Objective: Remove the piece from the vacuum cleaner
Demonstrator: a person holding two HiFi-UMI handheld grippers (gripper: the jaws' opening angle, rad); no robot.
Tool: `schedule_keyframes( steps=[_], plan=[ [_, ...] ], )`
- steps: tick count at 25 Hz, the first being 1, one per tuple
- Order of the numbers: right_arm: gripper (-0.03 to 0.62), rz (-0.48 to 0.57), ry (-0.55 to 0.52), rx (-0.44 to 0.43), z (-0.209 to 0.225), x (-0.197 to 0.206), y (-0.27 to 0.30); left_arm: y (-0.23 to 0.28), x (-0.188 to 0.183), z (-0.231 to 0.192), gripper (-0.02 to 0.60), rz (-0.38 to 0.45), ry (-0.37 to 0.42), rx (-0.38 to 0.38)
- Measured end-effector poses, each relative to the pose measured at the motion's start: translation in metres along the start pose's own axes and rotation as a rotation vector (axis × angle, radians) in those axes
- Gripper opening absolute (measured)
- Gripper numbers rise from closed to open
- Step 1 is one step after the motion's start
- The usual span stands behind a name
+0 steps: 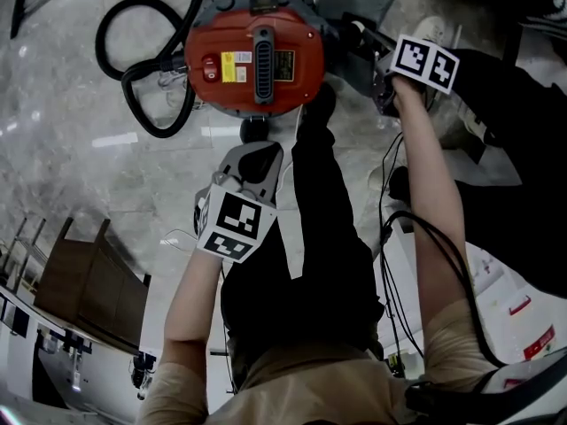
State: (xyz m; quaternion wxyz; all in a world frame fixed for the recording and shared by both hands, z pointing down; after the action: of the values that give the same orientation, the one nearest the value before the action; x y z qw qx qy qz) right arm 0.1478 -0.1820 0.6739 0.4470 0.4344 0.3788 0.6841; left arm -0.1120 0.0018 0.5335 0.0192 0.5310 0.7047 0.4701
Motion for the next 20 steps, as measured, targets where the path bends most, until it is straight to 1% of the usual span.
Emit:
schedule_keyframes(
  steps=[1, 2, 5, 6, 7, 10, 11, 12, 15, 16, 20],
  plan=[
    [0.063, 0.007, -0.059, 0.013, -0.003, 0.000, -0.001, 0.000, 0.000, 0.000, 0.003, 0.000, 0.000, -0.001],
    [0.060, 0.017, -0.157, 0.039, -0.008, -0.001, -0.002, -0.001, 0.000, -0.001, 0.003, -0.001, 0.000, -0.003],
    [0.043, 0.059, -0.557, 0.164, -0.029, 0.002, -0.004, -0.001, 0.001, -0.002, 0.003, -0.007, -0.002, -0.006],
    [0.041, 0.076, -0.647, 0.194, -0.033, 0.004, -0.004, -0.001, 0.002, -0.003, 0.003, -0.008, -0.003, -0.007],
    [0.040, 0.091, -0.694, 0.210, -0.035, 0.006, -0.004, -0.001, 0.003, -0.003, 0.003, -0.008, -0.005, -0.007],
    [0.040, 0.114, -0.715, 0.223, -0.033, 0.009, -0.003, -0.001, 0.005, -0.004, 0.003, -0.007, -0.009, -0.008],
    [0.040, 0.115, -0.681, 0.216, -0.032, 0.008, -0.003, -0.002, 0.005, -0.004, 0.003, -0.007, -0.010, -0.009],
    [0.040, 0.108, -0.589, 0.196, -0.029, 0.006, -0.003, -0.003, 0.006, -0.004, 0.003, -0.007, -0.012, -0.011],
    [0.041, 0.062, -0.118, 0.097, -0.008, 0.000, -0.003, -0.005, 0.005, -0.005, 0.003, -0.002, -0.015, -0.015],
    [0.041, 0.055, -0.021, 0.076, -0.003, -0.001, -0.003, -0.006, 0.005, -0.006, 0.003, 0.001, -0.014, -0.017],
    [0.040, 0.042, 0.150, 0.026, 0.006, 0.000, -0.002, -0.009, 0.002, -0.008, 0.003, 0.013, -0.012, -0.019]
  ],
)
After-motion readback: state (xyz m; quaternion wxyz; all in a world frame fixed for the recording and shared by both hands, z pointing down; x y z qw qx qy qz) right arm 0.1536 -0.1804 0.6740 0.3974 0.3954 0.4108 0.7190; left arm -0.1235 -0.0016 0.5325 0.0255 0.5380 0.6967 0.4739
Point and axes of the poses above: the fingertips, and each gripper's own axes: y forward along the fingers, z to its right, x out of its underside, the point moved 7 cm from there along -y, backward along the fingers, and after that the axes turned 11 degrees about x, right-handed, at the moved point
